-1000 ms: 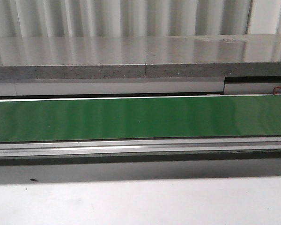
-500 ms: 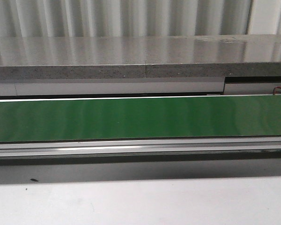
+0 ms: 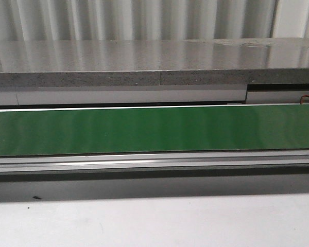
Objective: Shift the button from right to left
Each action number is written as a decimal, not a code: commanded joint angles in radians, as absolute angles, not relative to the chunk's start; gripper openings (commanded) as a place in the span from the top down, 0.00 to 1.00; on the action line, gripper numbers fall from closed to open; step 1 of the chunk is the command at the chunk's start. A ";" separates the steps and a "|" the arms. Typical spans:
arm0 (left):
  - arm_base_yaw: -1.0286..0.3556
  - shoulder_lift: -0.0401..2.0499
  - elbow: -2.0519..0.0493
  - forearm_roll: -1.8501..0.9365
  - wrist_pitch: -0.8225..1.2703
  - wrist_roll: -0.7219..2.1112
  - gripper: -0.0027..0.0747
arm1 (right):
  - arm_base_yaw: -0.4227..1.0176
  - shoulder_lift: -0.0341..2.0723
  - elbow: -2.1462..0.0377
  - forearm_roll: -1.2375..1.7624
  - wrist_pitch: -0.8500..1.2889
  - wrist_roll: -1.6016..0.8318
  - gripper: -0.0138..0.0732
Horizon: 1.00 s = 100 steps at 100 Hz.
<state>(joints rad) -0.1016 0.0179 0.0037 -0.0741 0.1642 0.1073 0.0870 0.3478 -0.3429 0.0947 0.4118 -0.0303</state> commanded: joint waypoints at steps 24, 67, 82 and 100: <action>-0.056 -0.037 0.042 -0.015 0.063 0.099 0.99 | 0.086 0.355 -0.368 0.092 0.336 -0.037 0.92; -0.056 -0.037 0.042 -0.015 0.063 0.099 0.99 | 0.086 0.355 -0.368 0.092 0.336 -0.037 0.92; -0.056 -0.037 0.042 -0.015 0.063 0.099 0.99 | 0.086 0.355 -0.368 0.092 0.336 -0.037 0.92; -0.056 -0.037 0.042 -0.015 0.063 0.099 0.99 | 0.086 0.355 -0.368 0.084 0.335 -0.037 0.92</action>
<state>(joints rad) -0.0580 -0.0036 0.0037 -0.0119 0.1413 0.1073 0.0870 0.3478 -0.3429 0.0947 0.4095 -0.0303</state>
